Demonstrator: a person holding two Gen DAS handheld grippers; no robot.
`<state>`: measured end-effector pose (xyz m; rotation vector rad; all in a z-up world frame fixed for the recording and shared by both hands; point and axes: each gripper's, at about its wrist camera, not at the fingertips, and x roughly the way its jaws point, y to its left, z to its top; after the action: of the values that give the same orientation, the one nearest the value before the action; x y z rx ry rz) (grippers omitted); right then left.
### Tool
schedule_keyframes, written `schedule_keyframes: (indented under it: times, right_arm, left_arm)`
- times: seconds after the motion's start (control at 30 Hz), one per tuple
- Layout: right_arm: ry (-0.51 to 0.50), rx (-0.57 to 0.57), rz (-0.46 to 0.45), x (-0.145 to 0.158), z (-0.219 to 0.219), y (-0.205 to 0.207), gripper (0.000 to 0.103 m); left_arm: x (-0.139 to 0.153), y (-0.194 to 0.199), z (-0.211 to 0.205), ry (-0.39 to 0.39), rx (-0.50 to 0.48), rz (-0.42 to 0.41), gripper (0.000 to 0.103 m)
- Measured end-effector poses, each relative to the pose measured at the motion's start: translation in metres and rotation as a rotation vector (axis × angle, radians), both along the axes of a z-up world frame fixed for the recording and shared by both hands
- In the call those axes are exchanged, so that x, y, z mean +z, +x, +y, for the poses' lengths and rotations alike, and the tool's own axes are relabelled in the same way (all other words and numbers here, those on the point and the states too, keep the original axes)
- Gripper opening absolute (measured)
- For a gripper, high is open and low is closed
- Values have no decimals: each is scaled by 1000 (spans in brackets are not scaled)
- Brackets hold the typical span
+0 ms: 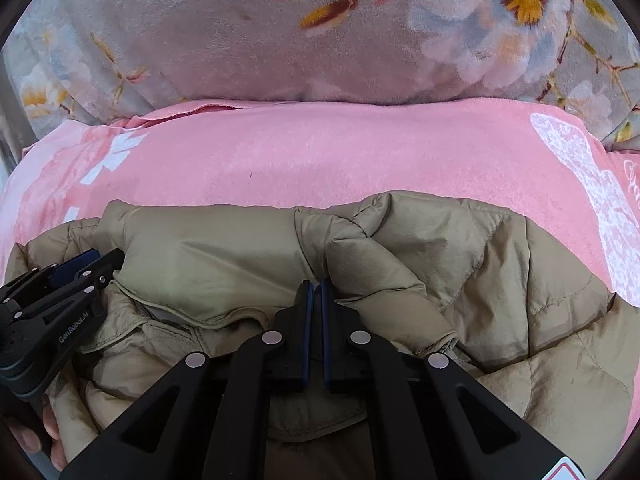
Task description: Fold large clothes
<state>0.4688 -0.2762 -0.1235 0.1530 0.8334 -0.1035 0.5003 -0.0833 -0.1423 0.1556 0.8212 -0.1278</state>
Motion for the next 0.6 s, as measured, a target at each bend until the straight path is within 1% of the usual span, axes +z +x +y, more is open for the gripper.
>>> schedule_keyframes:
  times: [0.03, 0.2, 0.47, 0.53, 0.6]
  right_arm:
    - [-1, 0, 0, 0, 0, 0, 0]
    - [7, 1, -1, -1, 0, 1, 0]
    - [18, 0, -4, -1, -1, 1, 0]
    - [37, -1, -8, -1, -3, 2, 0]
    - [94, 0, -16, -2, -10, 2, 0]
  left_arm:
    - [0, 1, 0, 6, 0, 10, 33]
    - [-3, 1, -3, 31, 1, 8, 33]
    - [-4, 0, -4, 47, 4, 6, 33]
    - [-4, 1, -5, 49, 5, 6, 33]
    - [-3, 3, -4, 39, 7, 8, 33]
